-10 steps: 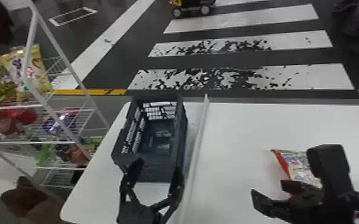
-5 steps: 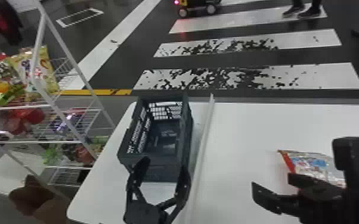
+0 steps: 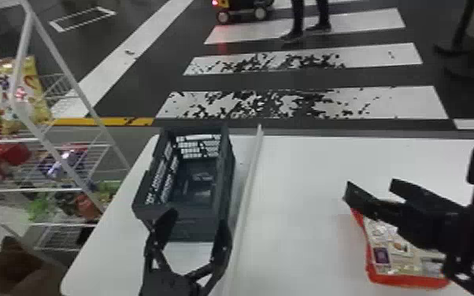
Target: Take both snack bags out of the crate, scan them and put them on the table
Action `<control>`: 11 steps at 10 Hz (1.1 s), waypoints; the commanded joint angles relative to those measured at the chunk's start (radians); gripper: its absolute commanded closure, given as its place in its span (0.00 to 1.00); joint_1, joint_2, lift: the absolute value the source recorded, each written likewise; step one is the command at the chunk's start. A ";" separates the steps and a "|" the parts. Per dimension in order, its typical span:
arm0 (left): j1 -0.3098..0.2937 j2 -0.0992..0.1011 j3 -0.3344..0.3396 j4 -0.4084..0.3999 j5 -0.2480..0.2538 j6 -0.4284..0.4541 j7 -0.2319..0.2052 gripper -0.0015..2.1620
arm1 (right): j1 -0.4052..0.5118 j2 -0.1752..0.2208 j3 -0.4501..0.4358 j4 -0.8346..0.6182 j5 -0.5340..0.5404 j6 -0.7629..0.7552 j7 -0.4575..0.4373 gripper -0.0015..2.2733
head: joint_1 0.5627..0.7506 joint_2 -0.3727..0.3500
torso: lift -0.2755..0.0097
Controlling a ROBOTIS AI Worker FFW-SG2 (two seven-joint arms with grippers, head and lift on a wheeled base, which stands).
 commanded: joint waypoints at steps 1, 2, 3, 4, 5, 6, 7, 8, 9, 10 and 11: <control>0.007 -0.002 0.004 -0.007 -0.001 0.001 0.000 0.07 | -0.018 -0.002 -0.050 0.058 -0.009 -0.036 -0.007 0.15 | 0.70 0.83 | 0.63; 0.008 -0.002 0.006 -0.007 -0.001 0.001 0.000 0.07 | -0.018 -0.005 -0.078 0.081 -0.015 -0.057 -0.007 0.42 | 0.70 0.81 | 0.63; 0.008 -0.003 0.003 -0.007 -0.002 0.001 0.000 0.07 | -0.016 -0.008 -0.090 0.092 -0.017 -0.054 -0.051 0.92 | 0.70 0.77 | 0.63; 0.007 -0.003 0.000 -0.007 -0.005 0.001 0.000 0.07 | -0.012 -0.008 -0.095 0.098 -0.009 -0.048 -0.090 0.99 | 0.70 0.73 | 0.63; 0.005 -0.003 -0.002 -0.007 -0.008 0.007 0.000 0.07 | -0.003 -0.011 -0.101 0.109 -0.006 -0.051 -0.088 0.99 | 0.70 0.69 | 0.63; 0.004 -0.003 -0.003 -0.007 -0.008 0.010 0.000 0.07 | 0.001 -0.009 -0.101 0.125 0.000 -0.060 -0.088 0.99 | 0.70 0.67 | 0.63; 0.004 -0.003 -0.003 -0.005 -0.010 0.010 0.000 0.07 | 0.002 -0.009 -0.101 0.145 0.003 -0.070 -0.088 0.99 | 0.70 0.67 | 0.63; 0.004 -0.003 -0.005 -0.004 -0.010 0.010 0.000 0.07 | 0.013 -0.006 -0.099 0.156 0.008 -0.070 -0.088 0.99 | 0.70 0.66 | 0.63; 0.004 -0.003 -0.003 -0.002 -0.010 0.010 0.000 0.07 | 0.022 -0.006 -0.096 0.161 0.020 -0.076 -0.086 0.99 | 0.70 0.66 | 0.63; 0.002 -0.003 -0.003 -0.002 -0.010 0.010 0.000 0.07 | 0.034 -0.005 -0.096 0.167 0.026 -0.085 -0.083 0.99 | 0.70 0.66 | 0.63; -0.001 -0.003 -0.005 0.002 -0.010 0.010 0.000 0.07 | 0.050 -0.005 -0.096 0.171 0.035 -0.091 -0.076 0.99 | 0.70 0.66 | 0.63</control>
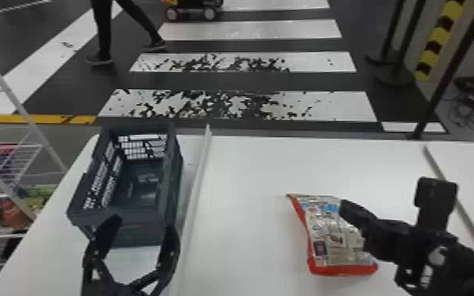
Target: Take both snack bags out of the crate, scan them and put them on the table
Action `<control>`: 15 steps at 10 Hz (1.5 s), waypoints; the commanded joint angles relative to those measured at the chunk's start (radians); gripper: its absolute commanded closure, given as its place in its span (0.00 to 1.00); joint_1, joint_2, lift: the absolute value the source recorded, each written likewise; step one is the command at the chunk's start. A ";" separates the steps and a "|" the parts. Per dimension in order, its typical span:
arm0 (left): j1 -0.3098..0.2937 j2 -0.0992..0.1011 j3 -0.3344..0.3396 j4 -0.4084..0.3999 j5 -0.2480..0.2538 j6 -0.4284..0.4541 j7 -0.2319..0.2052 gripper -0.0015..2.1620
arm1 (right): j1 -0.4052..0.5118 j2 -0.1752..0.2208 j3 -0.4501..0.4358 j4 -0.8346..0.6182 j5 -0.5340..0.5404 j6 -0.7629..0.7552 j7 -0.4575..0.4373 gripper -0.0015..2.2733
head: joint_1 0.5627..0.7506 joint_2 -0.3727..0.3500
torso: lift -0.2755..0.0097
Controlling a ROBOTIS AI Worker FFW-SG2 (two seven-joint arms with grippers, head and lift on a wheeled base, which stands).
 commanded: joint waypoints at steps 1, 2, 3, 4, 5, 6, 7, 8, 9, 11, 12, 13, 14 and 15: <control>-0.005 0.000 -0.001 0.007 0.000 0.000 0.000 0.07 | 0.021 0.002 0.000 0.014 0.017 -0.020 0.006 0.99 | 0.70 0.66 | 0.63; -0.006 0.000 -0.001 0.009 0.000 0.000 0.000 0.07 | 0.032 0.002 0.000 0.031 0.021 -0.048 0.009 0.99 | 0.70 0.66 | 0.63; -0.006 0.000 -0.001 0.010 0.002 0.000 0.000 0.07 | 0.041 0.002 0.002 0.043 0.032 -0.057 0.009 0.99 | 0.70 0.65 | 0.63; -0.006 0.000 -0.001 0.013 0.002 0.000 0.000 0.07 | 0.047 0.003 0.003 0.054 0.032 -0.069 0.011 0.99 | 0.70 0.65 | 0.63; -0.006 0.000 -0.001 0.016 0.003 0.000 0.000 0.07 | 0.050 0.003 0.005 0.063 0.032 -0.072 0.012 0.99 | 0.70 0.65 | 0.63; -0.006 -0.002 -0.001 0.016 0.005 0.000 0.000 0.07 | 0.052 0.003 0.009 0.074 0.032 -0.079 0.015 0.99 | 0.70 0.65 | 0.63; -0.006 -0.002 -0.001 0.016 0.005 0.000 0.000 0.07 | 0.060 0.005 0.022 0.075 0.032 -0.082 0.017 0.99 | 0.70 0.65 | 0.63; -0.006 -0.003 -0.001 0.016 0.005 0.000 0.000 0.07 | 0.064 0.006 0.034 0.075 0.032 -0.088 0.017 0.99 | 0.70 0.66 | 0.63; -0.006 -0.003 -0.003 0.016 0.003 0.000 0.000 0.07 | 0.067 0.009 0.037 0.077 0.037 -0.088 0.017 0.99 | 0.70 0.67 | 0.63; -0.006 -0.003 -0.001 0.018 0.005 0.000 0.000 0.07 | 0.070 0.014 0.051 0.086 0.049 -0.094 0.017 0.99 | 0.70 0.69 | 0.63; -0.006 -0.003 -0.003 0.016 0.005 0.000 0.000 0.07 | 0.070 0.014 0.054 0.094 0.054 -0.097 0.017 0.99 | 0.70 0.70 | 0.63; -0.006 -0.003 -0.001 0.018 0.006 0.000 0.000 0.07 | 0.070 0.014 0.061 0.103 0.066 -0.097 0.017 0.99 | 0.70 0.70 | 0.63; -0.006 -0.003 -0.003 0.019 0.006 0.000 0.000 0.07 | 0.070 0.014 0.071 0.110 0.077 -0.103 0.017 0.99 | 0.70 0.71 | 0.63; -0.006 -0.003 -0.003 0.019 0.006 0.000 0.000 0.07 | 0.070 0.014 0.072 0.115 0.081 -0.112 0.017 0.99 | 0.70 0.71 | 0.63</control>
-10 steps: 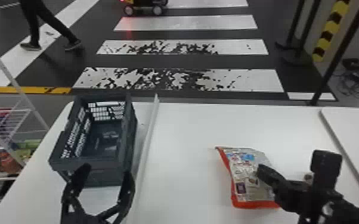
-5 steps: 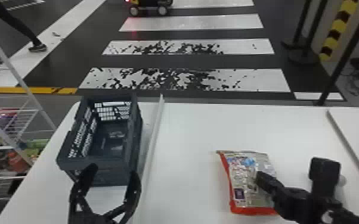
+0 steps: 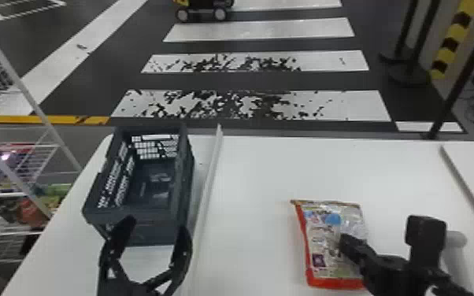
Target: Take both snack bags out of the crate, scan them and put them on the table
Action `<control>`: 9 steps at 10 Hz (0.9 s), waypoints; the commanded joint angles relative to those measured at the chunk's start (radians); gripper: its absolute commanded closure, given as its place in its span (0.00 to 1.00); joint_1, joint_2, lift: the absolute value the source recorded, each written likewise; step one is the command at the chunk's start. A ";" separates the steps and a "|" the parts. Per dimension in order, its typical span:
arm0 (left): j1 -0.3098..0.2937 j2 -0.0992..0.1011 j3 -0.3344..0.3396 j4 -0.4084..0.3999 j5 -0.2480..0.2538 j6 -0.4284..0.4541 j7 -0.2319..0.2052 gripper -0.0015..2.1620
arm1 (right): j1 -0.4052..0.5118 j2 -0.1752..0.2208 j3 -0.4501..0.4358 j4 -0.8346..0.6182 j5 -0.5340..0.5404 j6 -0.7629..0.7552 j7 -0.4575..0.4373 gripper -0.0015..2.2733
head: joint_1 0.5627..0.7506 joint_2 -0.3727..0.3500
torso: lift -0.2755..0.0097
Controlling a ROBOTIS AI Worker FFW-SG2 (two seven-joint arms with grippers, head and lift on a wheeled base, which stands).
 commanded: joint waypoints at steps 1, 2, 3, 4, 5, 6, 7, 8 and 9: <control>0.000 0.001 0.001 0.000 0.000 0.000 0.000 0.07 | -0.001 0.000 0.002 -0.005 0.007 -0.014 -0.001 0.99 | 0.70 0.72 | 0.63; 0.000 0.001 0.001 0.000 0.002 0.000 0.000 0.07 | -0.006 -0.002 -0.009 -0.034 0.020 -0.005 -0.003 0.99 | 0.70 0.72 | 0.63; 0.000 0.001 0.001 0.000 0.002 0.000 0.000 0.07 | -0.009 -0.002 -0.018 -0.068 0.022 0.020 -0.003 0.99 | 0.70 0.71 | 0.63; 0.000 0.001 0.001 0.000 0.002 0.000 0.000 0.07 | -0.009 -0.002 -0.025 -0.100 0.022 0.035 -0.004 0.99 | 0.70 0.70 | 0.63; 0.000 0.001 0.001 -0.001 0.002 0.000 0.000 0.07 | -0.009 -0.002 -0.021 -0.125 0.022 0.050 -0.004 0.99 | 0.70 0.69 | 0.63; 0.000 0.000 0.001 -0.001 0.002 0.000 -0.002 0.07 | -0.009 0.000 -0.009 -0.143 0.020 0.063 -0.003 0.99 | 0.70 0.69 | 0.63; 0.000 0.000 0.001 -0.001 0.000 0.000 -0.002 0.07 | -0.018 0.000 0.012 -0.145 0.016 0.063 0.008 0.99 | 0.70 0.69 | 0.63; 0.000 0.000 0.001 -0.004 0.000 0.000 -0.002 0.07 | -0.029 0.002 0.038 -0.143 0.011 0.063 0.028 0.99 | 0.70 0.71 | 0.63; 0.003 0.000 0.001 -0.006 -0.001 0.000 0.000 0.07 | -0.044 0.003 0.064 -0.132 0.007 0.060 0.054 0.99 | 0.70 0.75 | 0.63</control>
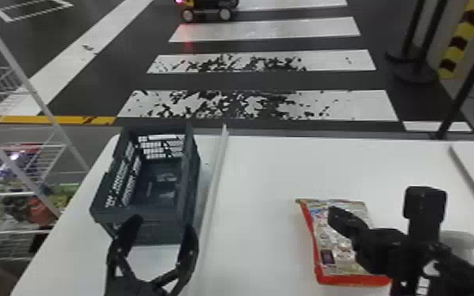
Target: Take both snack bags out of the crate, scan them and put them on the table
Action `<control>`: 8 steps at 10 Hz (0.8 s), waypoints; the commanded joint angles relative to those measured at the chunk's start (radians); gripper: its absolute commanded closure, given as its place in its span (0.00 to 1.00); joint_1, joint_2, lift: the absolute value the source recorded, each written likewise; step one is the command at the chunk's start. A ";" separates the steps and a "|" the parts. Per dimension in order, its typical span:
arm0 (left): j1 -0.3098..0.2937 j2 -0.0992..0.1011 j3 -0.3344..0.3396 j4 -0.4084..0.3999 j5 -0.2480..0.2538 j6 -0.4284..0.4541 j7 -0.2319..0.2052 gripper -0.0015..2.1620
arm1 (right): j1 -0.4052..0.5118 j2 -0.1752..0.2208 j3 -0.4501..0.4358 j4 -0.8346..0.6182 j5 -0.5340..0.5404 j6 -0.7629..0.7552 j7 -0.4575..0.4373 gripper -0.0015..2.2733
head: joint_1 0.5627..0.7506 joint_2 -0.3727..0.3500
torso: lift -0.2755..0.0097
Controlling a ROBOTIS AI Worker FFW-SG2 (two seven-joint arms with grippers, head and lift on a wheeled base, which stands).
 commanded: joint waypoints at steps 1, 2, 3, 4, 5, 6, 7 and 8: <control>0.003 0.000 0.000 -0.003 -0.001 0.000 0.000 0.07 | -0.028 0.001 0.037 0.032 0.000 -0.013 0.011 0.99 | 0.70 0.77 | 0.63; 0.006 0.000 0.002 -0.004 -0.002 0.000 0.000 0.07 | -0.050 0.001 0.054 0.063 0.005 -0.013 0.011 0.99 | 0.70 0.81 | 0.63; 0.008 -0.001 0.002 -0.007 -0.002 0.000 0.000 0.07 | -0.062 0.001 0.060 0.095 0.006 -0.016 0.011 0.99 | 0.70 0.83 | 0.63; 0.009 -0.001 0.003 -0.009 -0.002 0.000 -0.001 0.07 | -0.068 0.001 0.060 0.122 0.006 -0.035 0.011 0.99 | 0.70 0.84 | 0.63; 0.011 0.000 0.005 -0.011 -0.004 0.000 -0.001 0.07 | -0.074 0.000 0.060 0.147 0.008 -0.047 0.013 0.99 | 0.70 0.85 | 0.63; 0.011 0.000 0.005 -0.014 -0.004 0.000 -0.001 0.07 | -0.083 0.000 0.060 0.179 0.009 -0.059 0.014 0.99 | 0.70 0.84 | 0.63; 0.012 0.000 0.005 -0.015 -0.004 0.000 -0.001 0.07 | -0.096 0.000 0.060 0.208 0.011 -0.065 0.025 0.99 | 0.70 0.84 | 0.63; 0.012 0.000 0.005 -0.015 -0.004 0.000 -0.001 0.07 | -0.105 0.000 0.060 0.228 0.015 -0.078 0.025 0.99 | 0.70 0.84 | 0.63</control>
